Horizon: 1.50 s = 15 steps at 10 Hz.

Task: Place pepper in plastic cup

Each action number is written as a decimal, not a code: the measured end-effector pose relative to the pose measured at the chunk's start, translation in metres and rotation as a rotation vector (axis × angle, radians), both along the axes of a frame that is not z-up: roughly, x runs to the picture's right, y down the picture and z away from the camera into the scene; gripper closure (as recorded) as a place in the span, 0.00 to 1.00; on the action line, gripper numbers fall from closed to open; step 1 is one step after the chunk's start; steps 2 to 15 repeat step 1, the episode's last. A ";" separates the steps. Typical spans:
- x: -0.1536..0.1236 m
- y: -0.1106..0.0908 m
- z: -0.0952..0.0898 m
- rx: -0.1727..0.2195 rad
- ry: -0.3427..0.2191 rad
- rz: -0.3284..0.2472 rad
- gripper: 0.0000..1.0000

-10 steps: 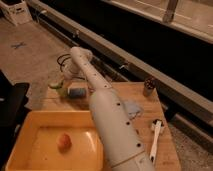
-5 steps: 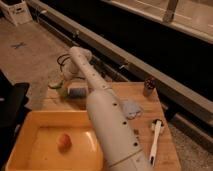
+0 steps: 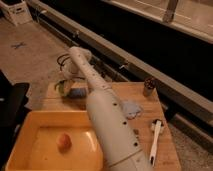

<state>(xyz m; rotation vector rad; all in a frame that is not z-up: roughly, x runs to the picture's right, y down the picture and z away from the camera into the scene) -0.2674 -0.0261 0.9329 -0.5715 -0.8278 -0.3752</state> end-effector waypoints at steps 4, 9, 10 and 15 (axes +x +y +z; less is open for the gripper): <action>0.000 -0.001 -0.002 0.005 -0.001 0.001 0.22; 0.000 -0.001 -0.002 0.005 -0.001 0.001 0.22; 0.000 -0.001 -0.002 0.005 -0.001 0.001 0.22; 0.000 -0.001 -0.002 0.005 -0.001 0.001 0.22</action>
